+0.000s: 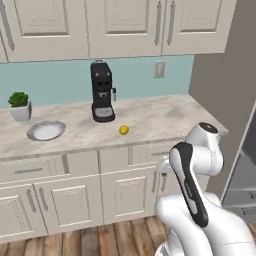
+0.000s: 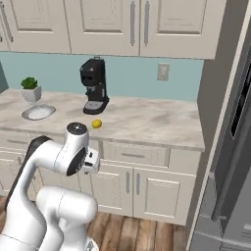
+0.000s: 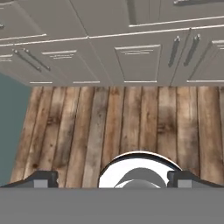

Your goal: Place the sweet potato and lemon inside the fridge drawer. Close the drawer after placing the vegetables.

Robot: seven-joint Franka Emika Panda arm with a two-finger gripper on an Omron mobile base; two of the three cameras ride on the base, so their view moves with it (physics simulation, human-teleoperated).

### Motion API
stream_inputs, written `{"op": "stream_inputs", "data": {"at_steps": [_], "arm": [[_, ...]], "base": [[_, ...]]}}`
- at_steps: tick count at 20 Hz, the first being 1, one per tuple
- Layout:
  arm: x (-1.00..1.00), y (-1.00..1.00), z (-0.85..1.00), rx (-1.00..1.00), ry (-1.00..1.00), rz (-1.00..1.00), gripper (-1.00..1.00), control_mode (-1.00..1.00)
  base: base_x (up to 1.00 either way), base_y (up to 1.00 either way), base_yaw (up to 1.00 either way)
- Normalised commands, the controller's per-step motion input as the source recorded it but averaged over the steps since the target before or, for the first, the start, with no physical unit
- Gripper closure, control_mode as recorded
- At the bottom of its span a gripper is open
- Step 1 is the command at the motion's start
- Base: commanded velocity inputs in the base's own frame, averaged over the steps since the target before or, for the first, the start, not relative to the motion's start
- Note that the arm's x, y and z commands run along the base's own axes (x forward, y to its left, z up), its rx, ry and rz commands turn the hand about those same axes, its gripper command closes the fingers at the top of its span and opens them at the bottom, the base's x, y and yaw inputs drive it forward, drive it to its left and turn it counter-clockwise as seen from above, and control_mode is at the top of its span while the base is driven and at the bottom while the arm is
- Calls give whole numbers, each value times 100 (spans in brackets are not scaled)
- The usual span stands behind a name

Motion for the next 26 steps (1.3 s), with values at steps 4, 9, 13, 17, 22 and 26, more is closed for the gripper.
{"op": "stream_inputs", "data": {"at_steps": [4,9,13,17,22,26], "arm": [[0,0,0,0,0,0,-100,100],[0,0,0,0,0,0,-100,100],[10,9,0,0,0,-1,-100,-100],[84,11,0,0,4,-7,-100,-100],[91,20,0,0,17,-17,-100,-100],[76,16,0,0,22,-18,-100,-100]], "base": [[92,6,-6],[64,60,-8],[29,27,-4],[0,0,0],[0,0,0],[0,0,0]]}}
